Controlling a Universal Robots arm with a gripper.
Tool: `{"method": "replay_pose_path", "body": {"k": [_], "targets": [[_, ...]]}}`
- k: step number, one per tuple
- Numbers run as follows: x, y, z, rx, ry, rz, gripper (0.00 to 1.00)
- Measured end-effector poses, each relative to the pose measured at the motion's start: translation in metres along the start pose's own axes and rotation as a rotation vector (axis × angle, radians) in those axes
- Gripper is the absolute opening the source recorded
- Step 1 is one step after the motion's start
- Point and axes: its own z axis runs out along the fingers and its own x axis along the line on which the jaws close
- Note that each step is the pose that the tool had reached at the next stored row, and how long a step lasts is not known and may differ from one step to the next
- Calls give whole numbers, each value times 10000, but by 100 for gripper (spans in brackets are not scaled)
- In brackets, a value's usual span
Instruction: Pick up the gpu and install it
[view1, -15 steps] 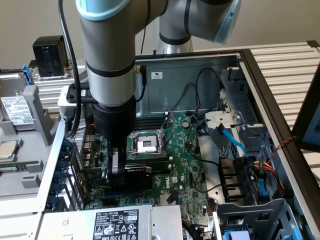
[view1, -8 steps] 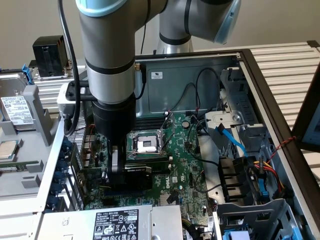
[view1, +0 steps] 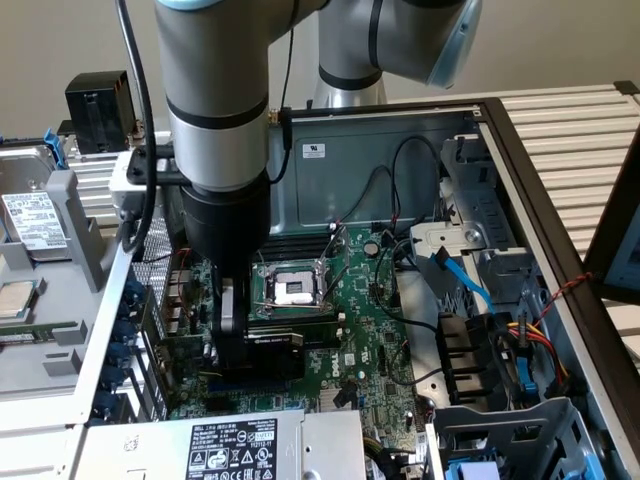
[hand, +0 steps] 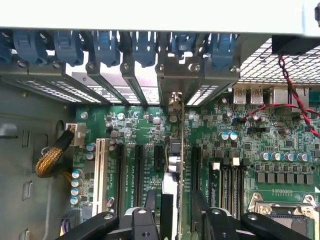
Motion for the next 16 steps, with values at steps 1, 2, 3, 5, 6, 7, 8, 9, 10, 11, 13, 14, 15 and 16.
{"method": "replay_pose_path", "body": {"k": [1, 2, 3, 5, 6, 7, 8, 9, 10, 11, 13, 14, 15, 16], "targets": [[1, 3, -45, -2, 7, 0, 41], [1, 7, -92, -1, 8, 0, 41], [2, 11, -137, -2, 12, 1, 41], [3, 18, -228, -1, 16, 2, 41], [4, 21, -273, -1, 18, 2, 41], [4, 24, -315, 0, 17, 2, 41], [5, 27, -355, 1, 18, 2, 41], [5, 30, -388, 0, 19, 3, 41], [5, 31, -403, -1, 19, 2, 41], [5, 31, -402, 1, 17, 2, 41], [5, 31, -402, 1, 18, 2, 41], [5, 31, -402, 1, 18, 2, 41], [5, 31, -403, 1, 19, 2, 41], [5, 31, -403, 1, 18, 2, 41]]}}
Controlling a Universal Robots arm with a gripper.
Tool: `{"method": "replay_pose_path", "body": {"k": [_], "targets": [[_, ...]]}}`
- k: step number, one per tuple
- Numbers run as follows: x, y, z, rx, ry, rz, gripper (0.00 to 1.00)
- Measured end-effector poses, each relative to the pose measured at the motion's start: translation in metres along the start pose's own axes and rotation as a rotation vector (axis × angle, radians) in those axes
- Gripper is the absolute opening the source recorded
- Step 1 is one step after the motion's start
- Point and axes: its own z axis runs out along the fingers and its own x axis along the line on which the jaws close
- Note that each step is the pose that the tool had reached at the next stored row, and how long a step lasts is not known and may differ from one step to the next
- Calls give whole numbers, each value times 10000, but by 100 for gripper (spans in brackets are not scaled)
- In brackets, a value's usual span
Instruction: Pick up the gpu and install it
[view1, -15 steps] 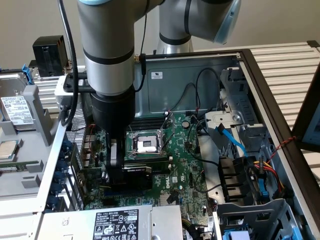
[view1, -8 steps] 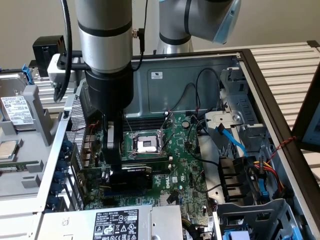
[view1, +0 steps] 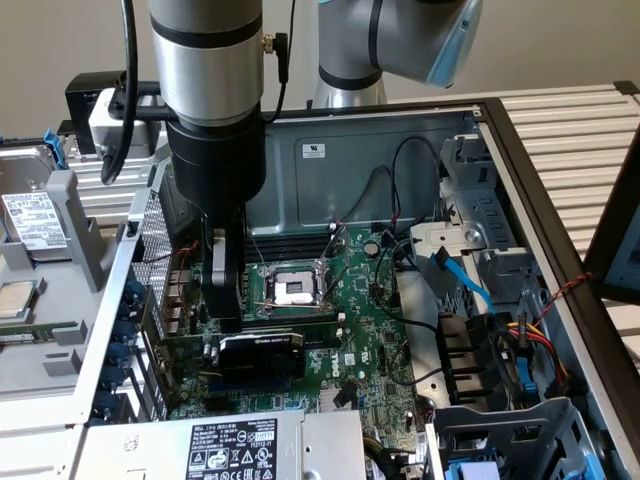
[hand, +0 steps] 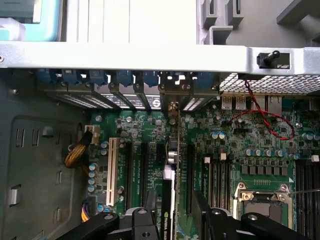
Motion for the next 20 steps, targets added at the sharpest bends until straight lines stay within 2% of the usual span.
{"method": "replay_pose_path", "body": {"k": [9, 11, 12, 14, 15, 16, 20], "targets": [[0, 0, 0, 0, 0, 0, 41], [0, 0, 0, 0, 0, 0, 33], [0, 0, 0, 0, 0, 0, 33], [0, 0, 0, 0, 0, -1, 20], [0, 0, 0, -1, 1, -1, 20], [0, 2, 0, 0, 1, 1, 15], [1, 26, 3, -2, 2, 1, 11]]}}
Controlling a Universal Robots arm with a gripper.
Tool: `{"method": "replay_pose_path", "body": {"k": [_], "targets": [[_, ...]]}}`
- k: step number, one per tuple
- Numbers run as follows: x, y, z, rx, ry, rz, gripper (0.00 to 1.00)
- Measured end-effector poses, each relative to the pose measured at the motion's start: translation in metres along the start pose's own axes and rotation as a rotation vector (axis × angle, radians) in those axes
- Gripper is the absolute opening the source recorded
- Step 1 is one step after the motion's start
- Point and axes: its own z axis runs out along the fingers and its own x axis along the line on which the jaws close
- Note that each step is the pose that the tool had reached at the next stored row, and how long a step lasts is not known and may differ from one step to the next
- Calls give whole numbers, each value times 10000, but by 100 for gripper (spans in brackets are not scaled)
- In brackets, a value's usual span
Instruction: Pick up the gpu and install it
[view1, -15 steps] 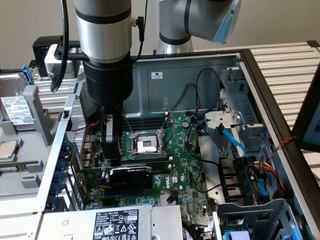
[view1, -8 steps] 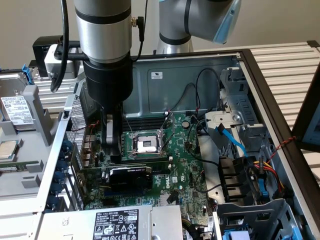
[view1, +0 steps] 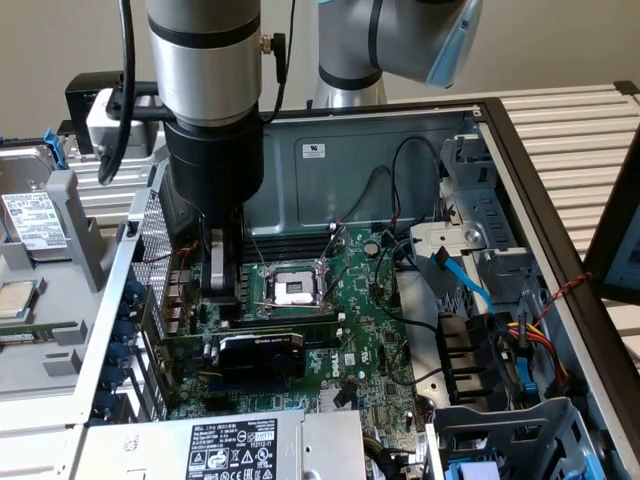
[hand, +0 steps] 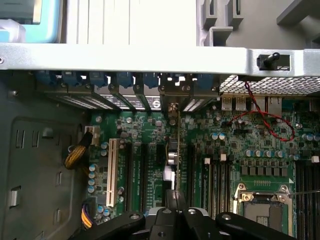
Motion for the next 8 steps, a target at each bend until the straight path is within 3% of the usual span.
{"method": "replay_pose_path", "body": {"k": [8], "targets": [[0, 51, 32, -7, 2, -1, 11]]}}
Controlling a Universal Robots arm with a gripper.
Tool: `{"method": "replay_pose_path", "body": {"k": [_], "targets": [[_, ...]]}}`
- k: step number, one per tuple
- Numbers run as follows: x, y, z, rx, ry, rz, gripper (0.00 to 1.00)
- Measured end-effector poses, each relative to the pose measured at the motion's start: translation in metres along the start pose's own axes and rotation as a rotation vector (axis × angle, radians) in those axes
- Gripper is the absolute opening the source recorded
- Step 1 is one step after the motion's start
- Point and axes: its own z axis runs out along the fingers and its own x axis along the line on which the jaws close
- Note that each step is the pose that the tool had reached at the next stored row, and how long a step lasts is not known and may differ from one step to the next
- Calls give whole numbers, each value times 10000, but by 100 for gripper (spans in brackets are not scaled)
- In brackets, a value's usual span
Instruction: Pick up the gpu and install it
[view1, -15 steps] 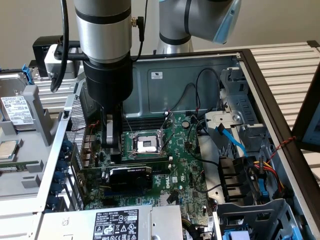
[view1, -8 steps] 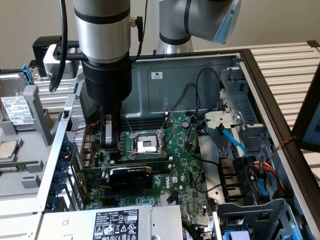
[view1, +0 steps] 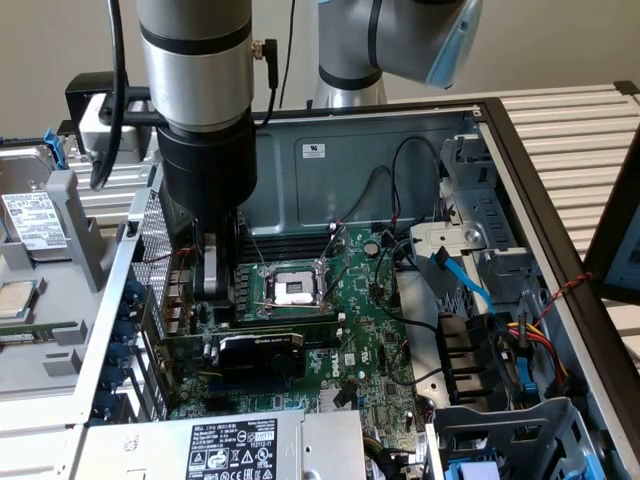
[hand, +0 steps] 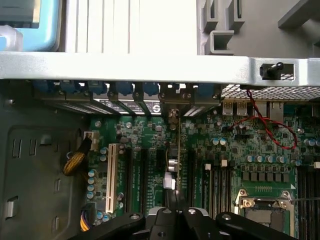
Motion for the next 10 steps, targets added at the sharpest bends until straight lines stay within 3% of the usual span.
{"method": "replay_pose_path", "body": {"k": [6, 10], "targets": [[0, 23, 39, 5, -2, -1, 11], [-1, 25, 102, 78, -4, 2, 11]]}}
